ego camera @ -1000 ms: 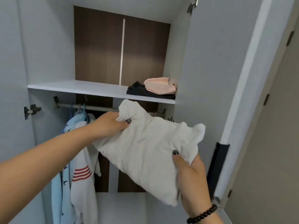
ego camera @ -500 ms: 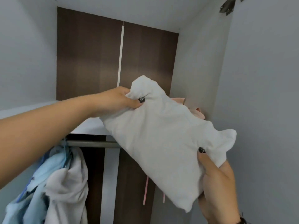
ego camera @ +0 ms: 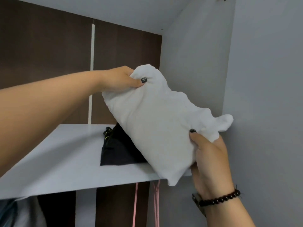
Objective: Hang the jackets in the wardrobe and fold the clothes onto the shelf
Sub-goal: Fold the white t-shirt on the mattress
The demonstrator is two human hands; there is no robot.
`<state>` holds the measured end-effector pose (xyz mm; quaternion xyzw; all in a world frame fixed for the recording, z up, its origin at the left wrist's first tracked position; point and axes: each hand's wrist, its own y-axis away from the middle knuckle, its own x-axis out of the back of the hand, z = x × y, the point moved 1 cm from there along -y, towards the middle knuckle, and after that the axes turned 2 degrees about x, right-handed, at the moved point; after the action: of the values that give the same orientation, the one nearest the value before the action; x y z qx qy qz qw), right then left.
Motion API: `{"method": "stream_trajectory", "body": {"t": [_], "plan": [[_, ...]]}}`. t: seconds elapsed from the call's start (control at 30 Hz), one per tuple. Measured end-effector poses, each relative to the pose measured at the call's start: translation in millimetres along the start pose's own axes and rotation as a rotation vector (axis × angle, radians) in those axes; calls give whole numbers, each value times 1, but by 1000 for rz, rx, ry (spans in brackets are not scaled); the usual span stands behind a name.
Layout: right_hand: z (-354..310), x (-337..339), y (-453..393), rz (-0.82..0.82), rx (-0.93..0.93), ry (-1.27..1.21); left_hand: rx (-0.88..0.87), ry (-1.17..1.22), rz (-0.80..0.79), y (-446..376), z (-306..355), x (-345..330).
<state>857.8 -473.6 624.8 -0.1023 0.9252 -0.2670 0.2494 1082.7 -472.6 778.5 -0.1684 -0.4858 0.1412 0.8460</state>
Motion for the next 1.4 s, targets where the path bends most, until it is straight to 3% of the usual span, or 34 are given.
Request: {"method": "stream_trajectory", "body": {"t": [0.17, 0.4, 0.6, 0.87, 0.97, 1.07, 1.13, 1.2, 1.3, 1.4], "plan": [[18, -16, -48, 35, 13, 157, -58, -242, 30, -66, -12, -3], [26, -16, -80, 83, 76, 385, -114, -325, 2, -146, -35, -35], [39, -4, -69, 170, 48, 595, -119, -466, -178, -171, -44, -99], [34, 0, -63, 314, 0, 821, -72, -595, -145, -170, -57, -109], [27, -3, -59, 308, -46, 982, -53, -562, -89, -163, -63, -114], [11, -8, -54, 284, -36, 1301, -63, -510, -11, -159, -65, -112], [-9, -17, -48, 340, 59, 1575, -126, -462, -7, -152, -58, -105], [-30, -33, -47, 398, 222, 1670, -172, -426, -66, -145, -50, -98], [-43, -63, -66, 274, 416, 1618, -202, -467, -231, -139, -54, -98], [-13, -79, -98, -43, 299, 1656, -215, -493, -292, -134, -61, -108]]}}
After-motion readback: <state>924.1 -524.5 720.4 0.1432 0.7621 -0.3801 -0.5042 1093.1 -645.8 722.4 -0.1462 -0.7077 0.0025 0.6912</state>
